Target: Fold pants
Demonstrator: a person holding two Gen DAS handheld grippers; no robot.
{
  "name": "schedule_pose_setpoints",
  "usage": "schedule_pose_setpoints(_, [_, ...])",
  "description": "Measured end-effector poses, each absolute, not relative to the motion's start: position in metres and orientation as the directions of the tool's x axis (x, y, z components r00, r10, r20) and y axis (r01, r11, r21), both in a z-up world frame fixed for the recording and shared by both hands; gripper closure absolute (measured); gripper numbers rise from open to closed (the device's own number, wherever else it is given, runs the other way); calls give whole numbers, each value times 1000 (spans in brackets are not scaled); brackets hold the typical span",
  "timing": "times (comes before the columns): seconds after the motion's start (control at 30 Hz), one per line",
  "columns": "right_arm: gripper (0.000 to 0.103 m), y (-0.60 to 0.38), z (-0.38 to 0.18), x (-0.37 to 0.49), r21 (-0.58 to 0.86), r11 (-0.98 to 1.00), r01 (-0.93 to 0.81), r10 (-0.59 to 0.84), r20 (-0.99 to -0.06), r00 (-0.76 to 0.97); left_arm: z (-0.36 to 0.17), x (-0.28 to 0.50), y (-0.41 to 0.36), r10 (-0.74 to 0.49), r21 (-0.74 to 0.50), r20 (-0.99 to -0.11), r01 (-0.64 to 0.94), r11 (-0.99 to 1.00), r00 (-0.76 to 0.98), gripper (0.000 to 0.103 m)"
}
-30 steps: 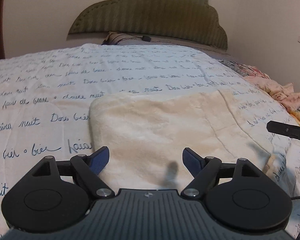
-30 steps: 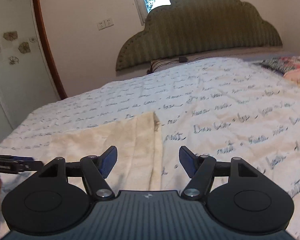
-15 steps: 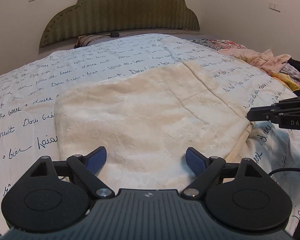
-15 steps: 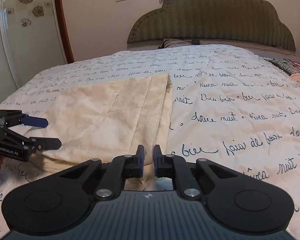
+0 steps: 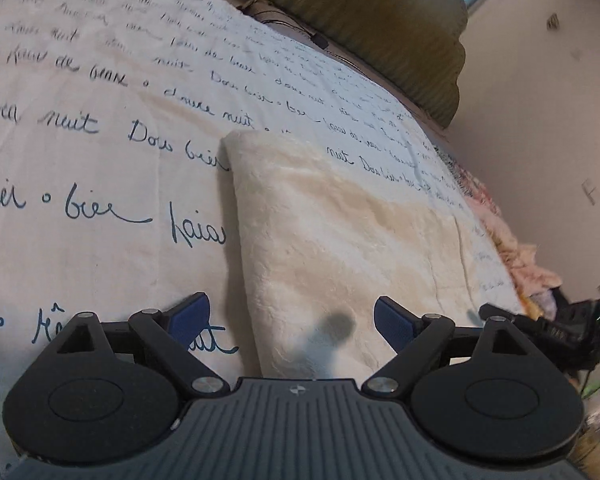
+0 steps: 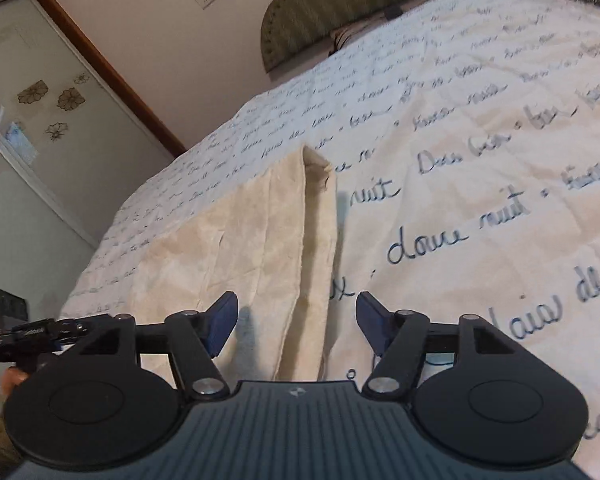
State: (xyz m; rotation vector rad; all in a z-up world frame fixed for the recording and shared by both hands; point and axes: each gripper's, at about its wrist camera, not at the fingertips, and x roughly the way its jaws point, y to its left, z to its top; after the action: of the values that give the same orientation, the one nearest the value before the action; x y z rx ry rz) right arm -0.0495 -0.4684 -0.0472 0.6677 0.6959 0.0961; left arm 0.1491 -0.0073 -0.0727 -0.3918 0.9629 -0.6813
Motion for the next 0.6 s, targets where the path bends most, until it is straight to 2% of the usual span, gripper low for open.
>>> schedule_pose_setpoints(0.17, [37,-472,-66,-27,681,728,76,433,-543,719,-80,167,-6,-760,-681,-555,340,649,338,2])
schedule_pose_setpoints(0.4, [30,-481,-78,-6,828,560,-31,607,-384,696,-84,170,-38,-805,-697,-520,402,593,286,3])
schedule_pose_setpoints(0.47, [30,-482,-78,-5,835,548,-50,619,-366,695,-83,164,-45,-795,-673,-521,424,606,311,11])
schedule_pose_setpoints(0.5, [32,-483,-78,-5,834,549,-53,619,-363,696,-83,160,-46,-787,-656,-521,434,617,330,19])
schedule_pose_setpoints(0.53, [36,-483,-79,-6,823,567,-30,600,-388,699,-83,157,-47,-764,-627,-541,438,644,351,38])
schedule_pose_setpoints(0.57, [50,-481,-79,-4,798,603,11,563,-436,702,-83,153,-48,-721,-576,-580,435,692,380,60])
schedule_pose_setpoints(0.6, [59,-476,-78,-1,764,644,33,526,-474,706,-83,152,-48,-698,-545,-595,439,714,398,64])
